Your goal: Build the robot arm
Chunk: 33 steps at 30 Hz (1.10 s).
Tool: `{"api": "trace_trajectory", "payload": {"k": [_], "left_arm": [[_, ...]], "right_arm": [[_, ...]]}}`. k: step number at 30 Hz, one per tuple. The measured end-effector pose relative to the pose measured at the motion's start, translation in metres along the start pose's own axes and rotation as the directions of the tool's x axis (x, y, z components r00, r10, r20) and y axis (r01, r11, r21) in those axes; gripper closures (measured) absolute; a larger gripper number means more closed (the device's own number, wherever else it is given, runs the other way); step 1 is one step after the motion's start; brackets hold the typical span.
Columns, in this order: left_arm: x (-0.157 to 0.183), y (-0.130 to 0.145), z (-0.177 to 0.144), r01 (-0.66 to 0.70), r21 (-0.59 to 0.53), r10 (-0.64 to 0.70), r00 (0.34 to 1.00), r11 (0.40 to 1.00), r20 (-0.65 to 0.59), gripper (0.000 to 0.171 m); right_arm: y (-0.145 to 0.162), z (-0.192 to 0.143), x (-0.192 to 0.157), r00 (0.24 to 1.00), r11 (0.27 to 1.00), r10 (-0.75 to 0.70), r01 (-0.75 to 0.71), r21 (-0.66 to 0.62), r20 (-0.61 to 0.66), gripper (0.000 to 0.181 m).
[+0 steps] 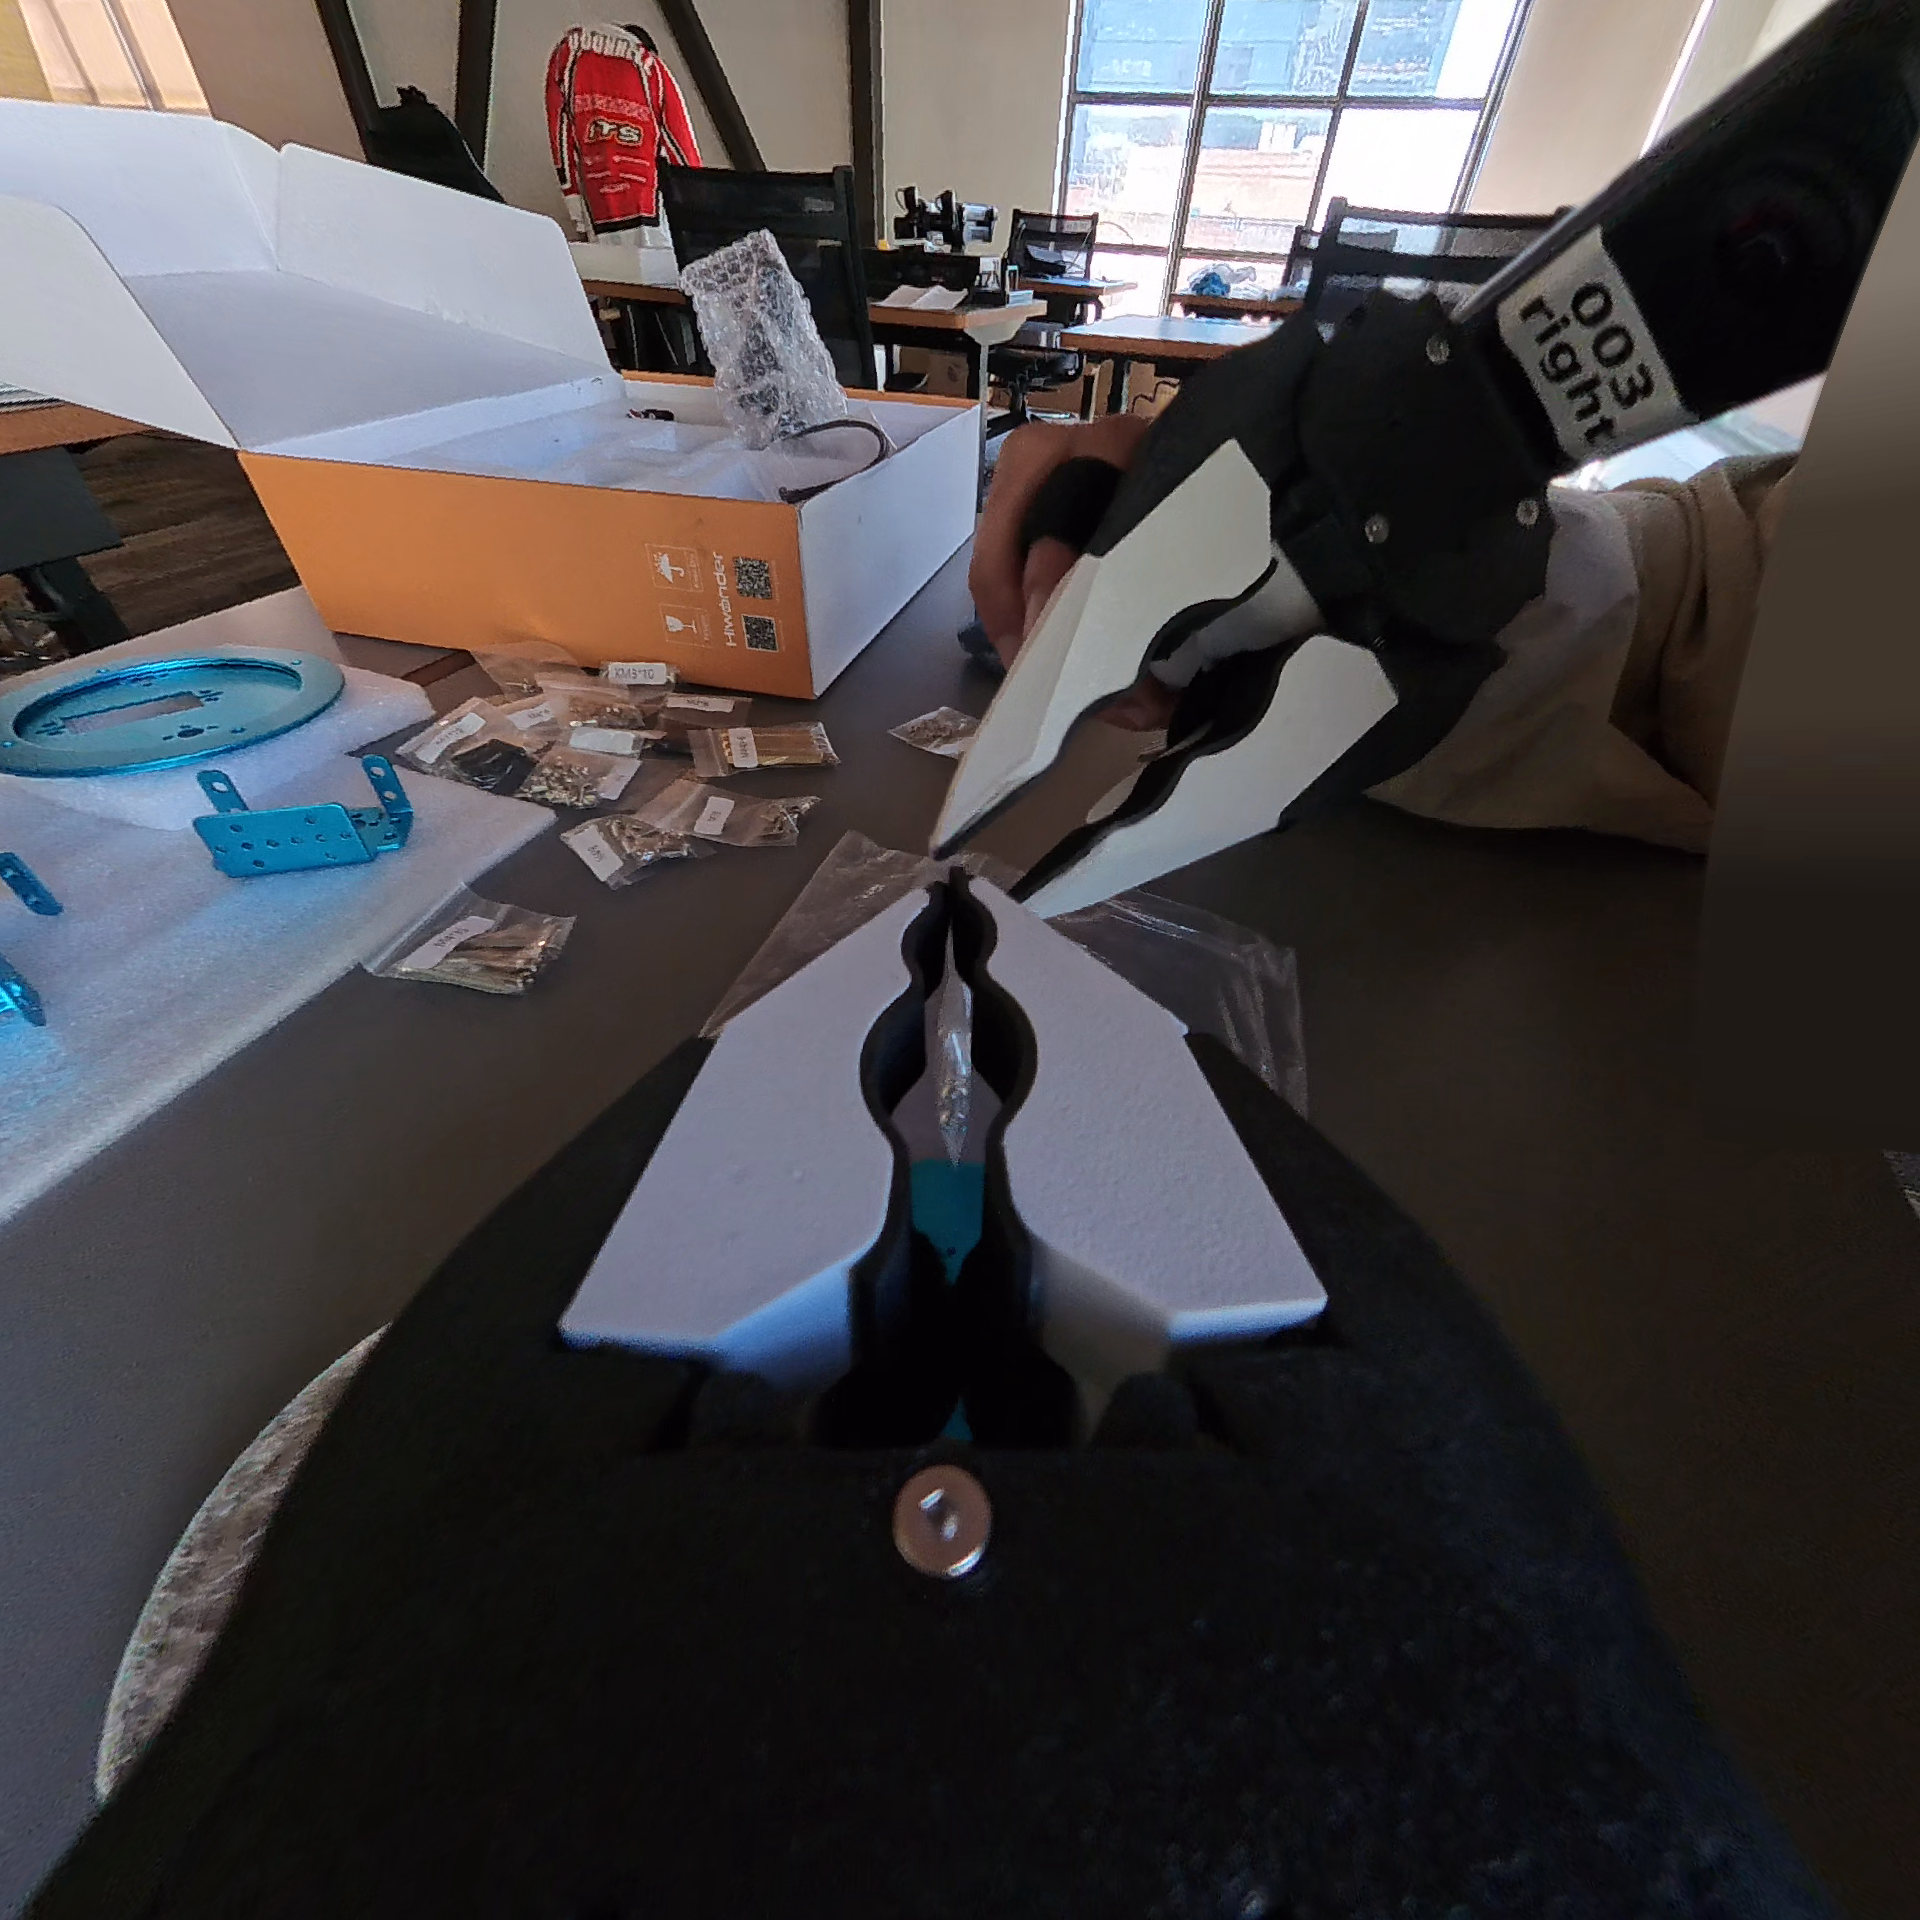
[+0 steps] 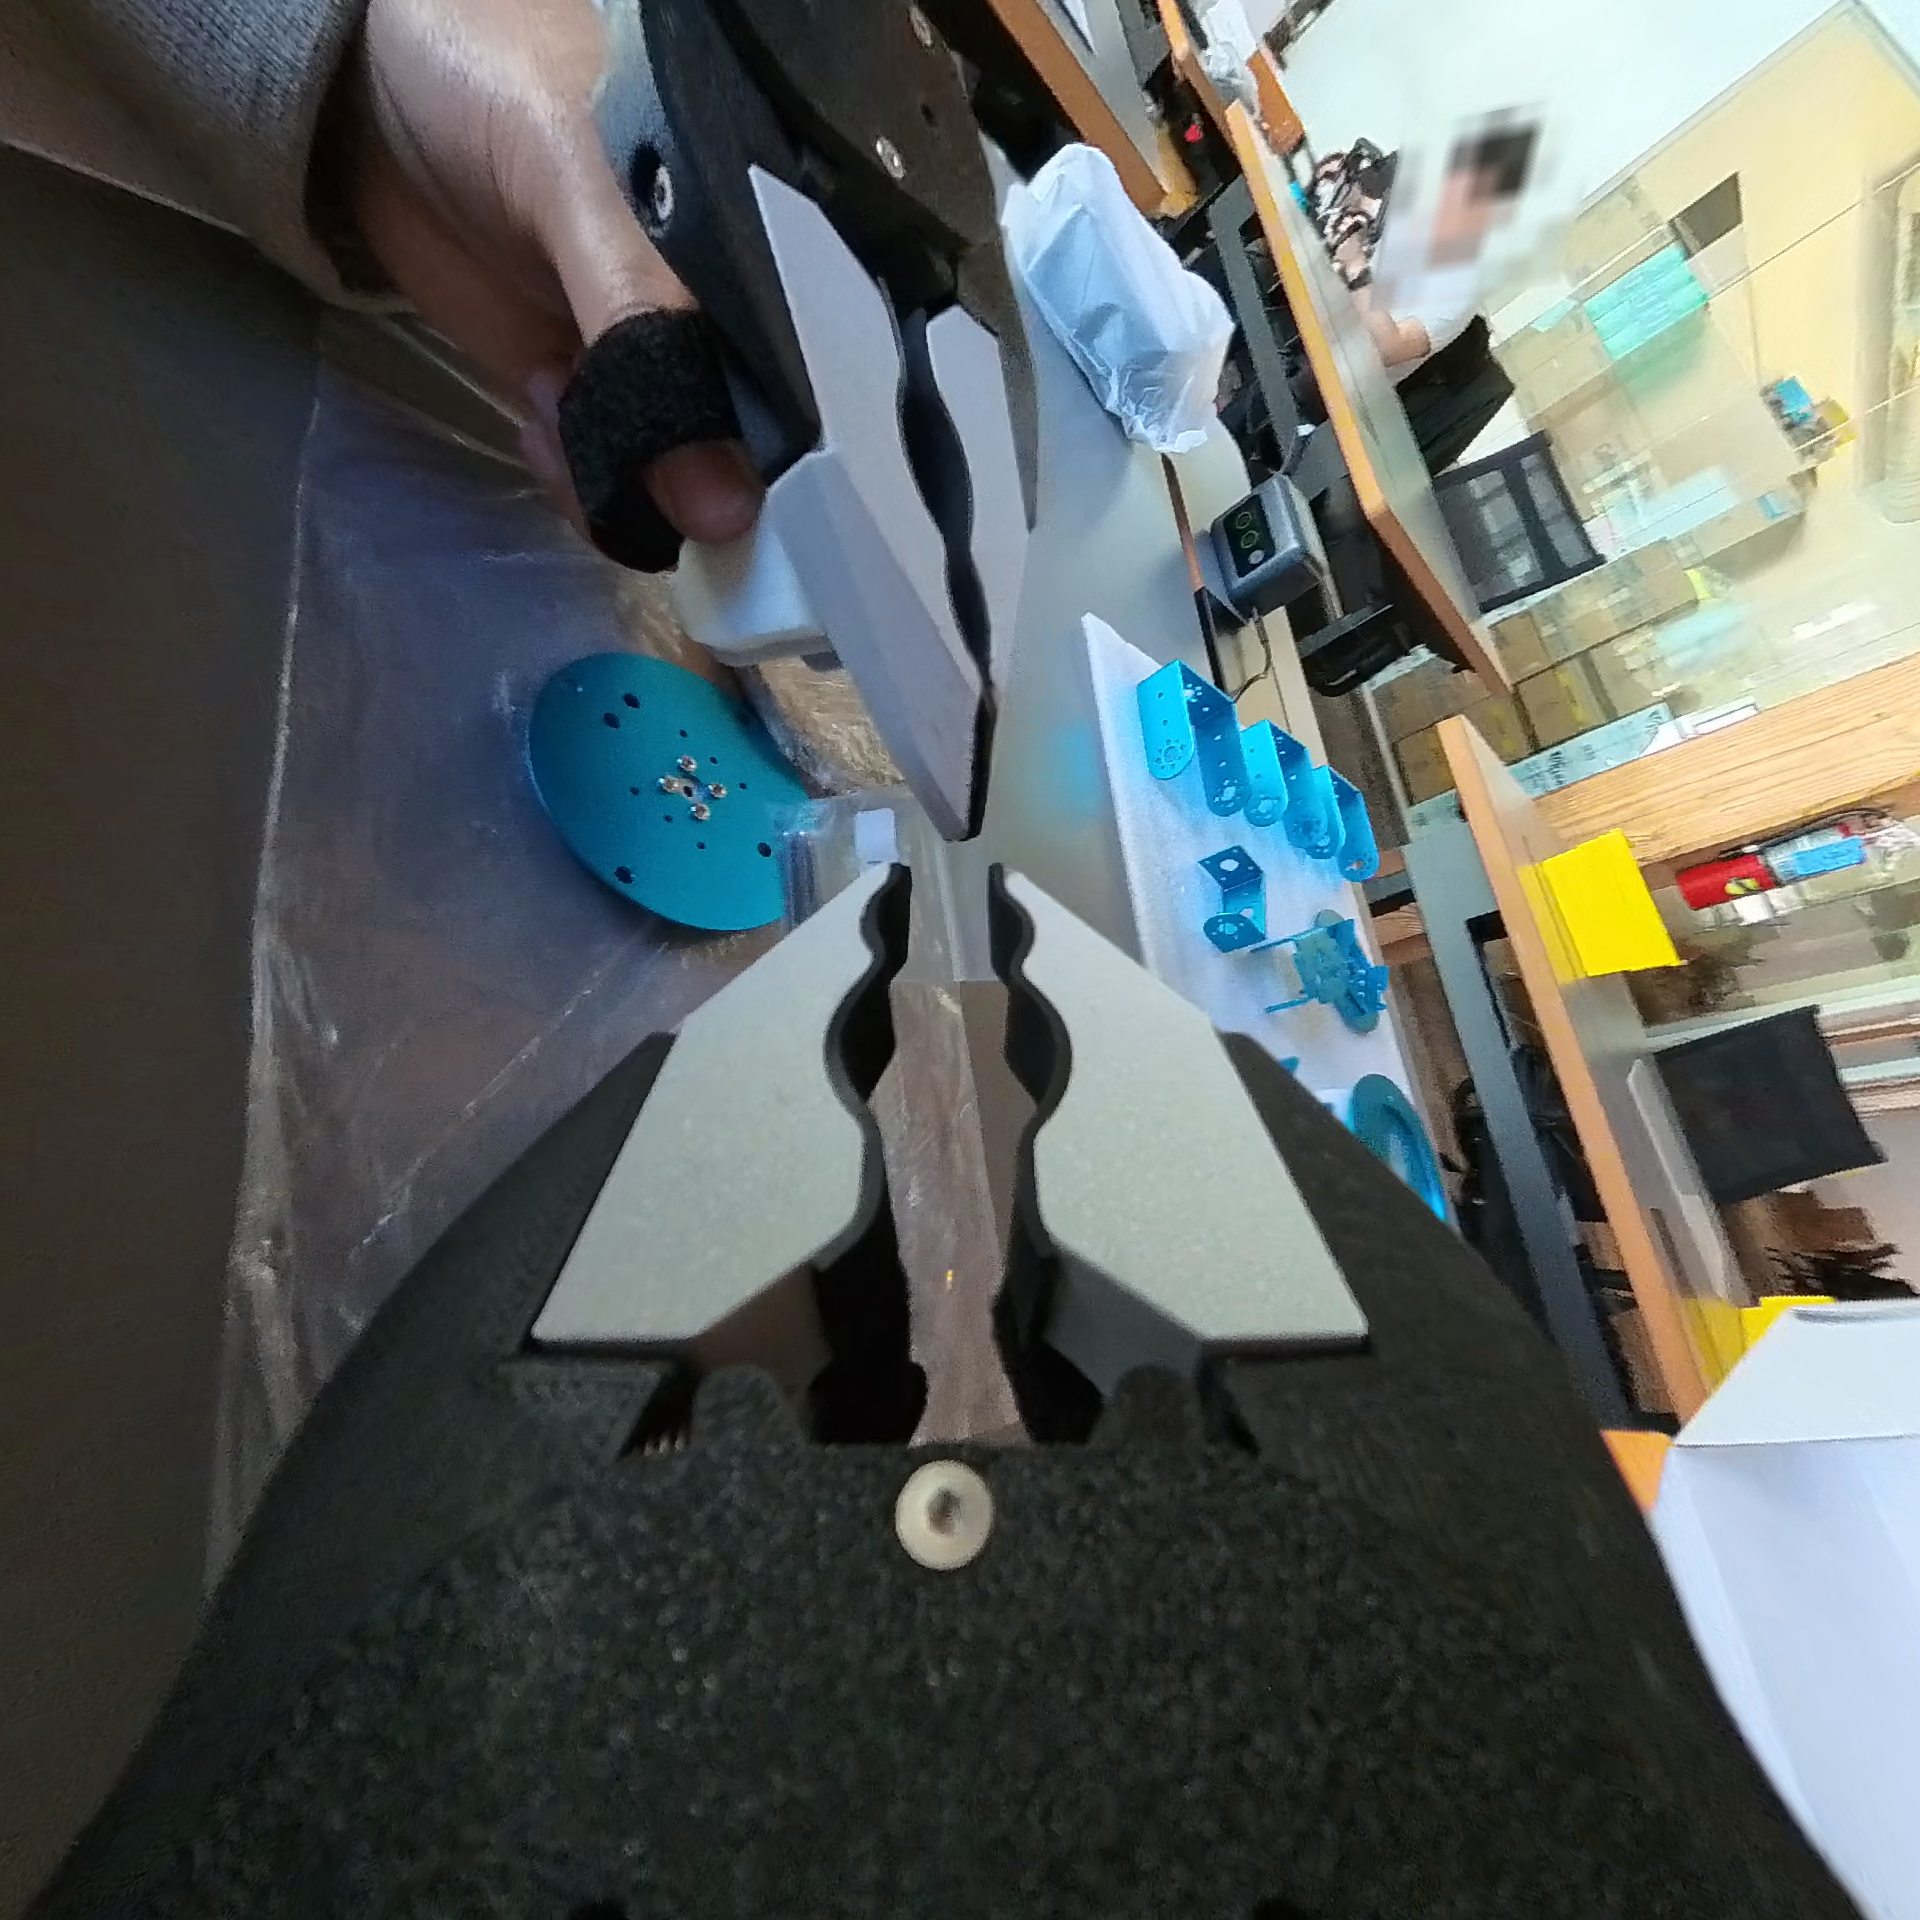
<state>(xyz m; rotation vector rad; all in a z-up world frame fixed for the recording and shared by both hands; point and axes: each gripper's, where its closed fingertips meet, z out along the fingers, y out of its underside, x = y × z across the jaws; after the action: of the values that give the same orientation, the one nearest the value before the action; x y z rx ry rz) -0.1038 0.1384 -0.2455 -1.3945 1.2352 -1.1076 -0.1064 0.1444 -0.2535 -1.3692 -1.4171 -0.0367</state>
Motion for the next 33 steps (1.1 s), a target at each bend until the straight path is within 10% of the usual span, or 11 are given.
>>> {"api": "trace_trajectory", "payload": {"k": [17,33], "left_arm": [[0.002,0.007,0.003,-0.069,-0.042,0.07,0.997,0.997,0.013,0.171],[0.006,0.0,0.0,-0.014,-0.002,0.014,0.999,1.0,-0.046,0.171]], "right_arm": [[0.005,-0.002,-0.009,0.994,0.999,0.048,-0.046,-0.021,0.096,0.17],[0.001,-0.007,-0.007,0.839,0.887,0.42,-0.461,0.041,0.344,0.181]]}}
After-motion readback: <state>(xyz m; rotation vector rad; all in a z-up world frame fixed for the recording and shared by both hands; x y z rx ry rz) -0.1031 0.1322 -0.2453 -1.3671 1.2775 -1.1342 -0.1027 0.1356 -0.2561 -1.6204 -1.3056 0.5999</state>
